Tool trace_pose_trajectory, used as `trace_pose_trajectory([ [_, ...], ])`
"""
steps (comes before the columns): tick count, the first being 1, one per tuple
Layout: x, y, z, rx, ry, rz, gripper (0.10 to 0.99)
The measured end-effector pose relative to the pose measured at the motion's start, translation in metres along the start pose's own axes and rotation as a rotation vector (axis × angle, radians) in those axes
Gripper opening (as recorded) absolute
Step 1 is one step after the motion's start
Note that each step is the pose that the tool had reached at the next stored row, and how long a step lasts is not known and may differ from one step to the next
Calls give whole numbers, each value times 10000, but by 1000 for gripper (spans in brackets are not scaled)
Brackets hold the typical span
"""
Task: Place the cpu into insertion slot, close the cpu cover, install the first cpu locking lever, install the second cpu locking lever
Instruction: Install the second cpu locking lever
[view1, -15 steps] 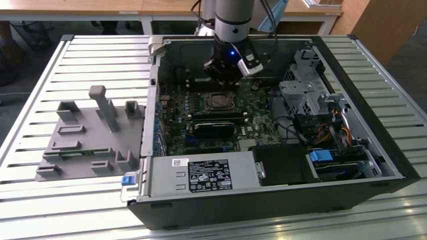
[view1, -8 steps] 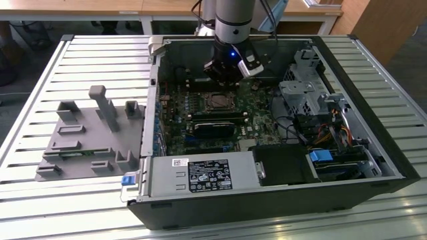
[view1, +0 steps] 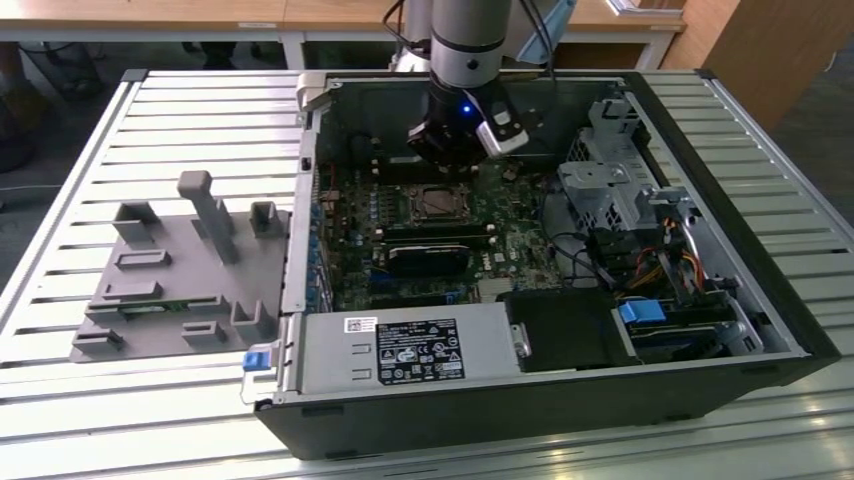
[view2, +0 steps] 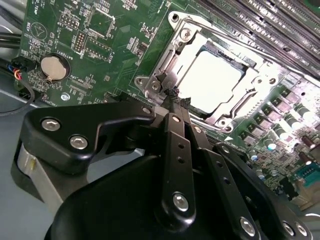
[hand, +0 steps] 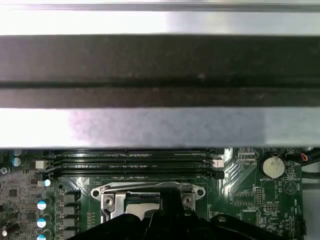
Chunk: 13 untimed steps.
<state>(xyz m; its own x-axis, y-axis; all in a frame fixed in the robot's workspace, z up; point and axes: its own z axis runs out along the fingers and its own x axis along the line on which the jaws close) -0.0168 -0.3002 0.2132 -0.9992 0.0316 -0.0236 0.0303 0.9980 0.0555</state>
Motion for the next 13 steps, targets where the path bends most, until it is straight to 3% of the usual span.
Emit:
trace_pose_trajectory([
  [4, -2, 4, -75, -2, -1, 0, 110],
  [10, -7, 15, -267, -2, -1, -2, 110],
  [13, -8, 4, -286, -3, -1, -2, 110],
])
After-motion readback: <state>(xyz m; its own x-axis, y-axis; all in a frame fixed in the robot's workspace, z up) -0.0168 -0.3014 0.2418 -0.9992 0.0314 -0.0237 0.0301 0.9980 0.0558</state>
